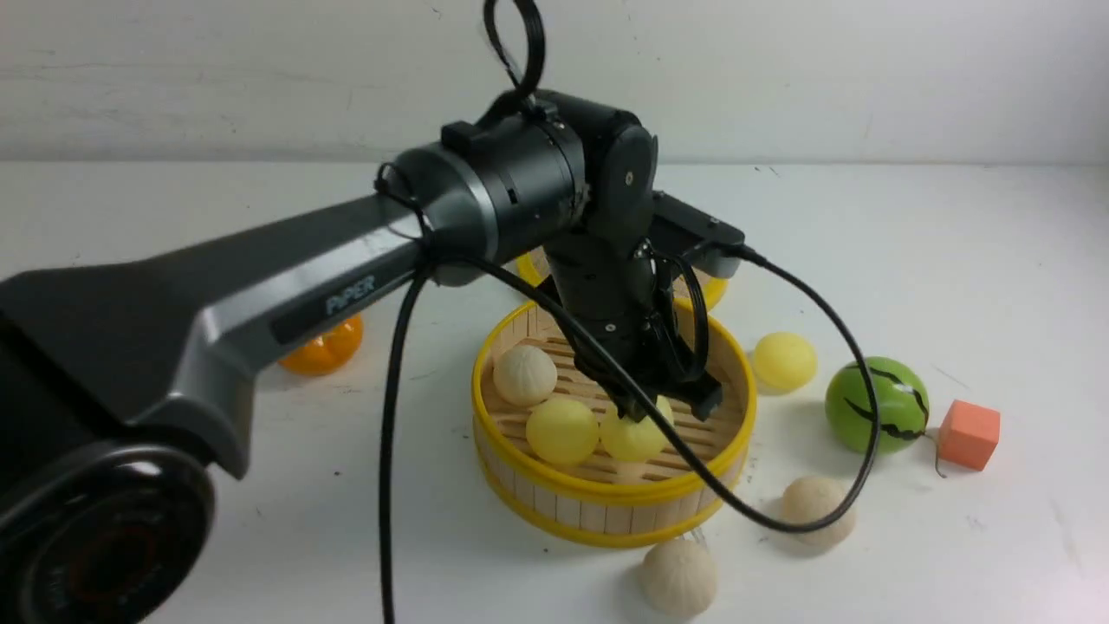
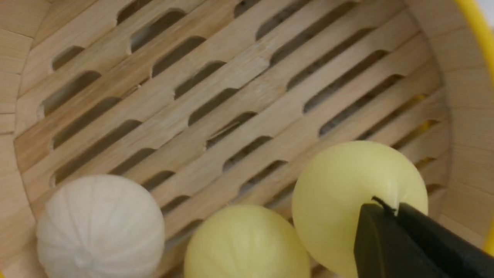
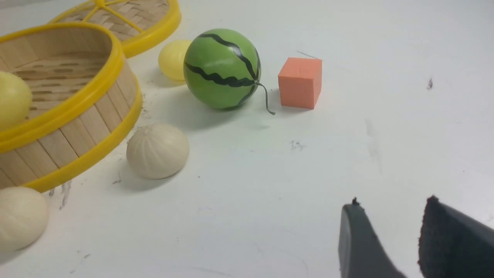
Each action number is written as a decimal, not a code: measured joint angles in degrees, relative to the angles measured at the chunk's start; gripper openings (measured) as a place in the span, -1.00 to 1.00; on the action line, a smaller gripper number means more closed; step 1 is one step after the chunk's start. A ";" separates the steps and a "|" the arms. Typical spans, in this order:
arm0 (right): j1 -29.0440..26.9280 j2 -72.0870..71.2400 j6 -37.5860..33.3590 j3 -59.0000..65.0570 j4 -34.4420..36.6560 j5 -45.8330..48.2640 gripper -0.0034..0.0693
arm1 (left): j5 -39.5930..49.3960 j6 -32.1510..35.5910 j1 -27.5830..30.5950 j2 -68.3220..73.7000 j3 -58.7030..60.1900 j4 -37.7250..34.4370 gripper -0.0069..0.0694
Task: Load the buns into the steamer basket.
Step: Use the left arm to put the steamed stuffed bun into the steamer, then use the right arm to grab a steamed stuffed bun
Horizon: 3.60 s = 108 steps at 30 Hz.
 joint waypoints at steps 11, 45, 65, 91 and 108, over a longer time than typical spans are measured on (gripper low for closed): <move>0.00 0.00 0.00 0.00 0.00 0.00 -0.25 | 1.33 0.00 0.00 3.15 -2.40 -1.04 -0.29; 0.00 0.00 0.00 0.00 0.00 0.00 -0.25 | -57.01 -6.94 0.00 -94.83 91.49 -12.42 -0.85; 0.05 0.00 7.34 0.54 27.55 -15.82 -0.25 | -57.76 -6.96 0.00 -100.41 98.73 -12.66 -0.85; 20.06 77.96 -5.94 -58.75 16.76 36.24 -0.25 | -57.42 -6.96 0.00 -100.41 98.73 -12.66 -0.85; 42.26 103.66 14.49 -73.18 -7.49 26.49 -0.25 | -57.42 -6.96 0.00 -100.41 98.73 -12.66 -0.82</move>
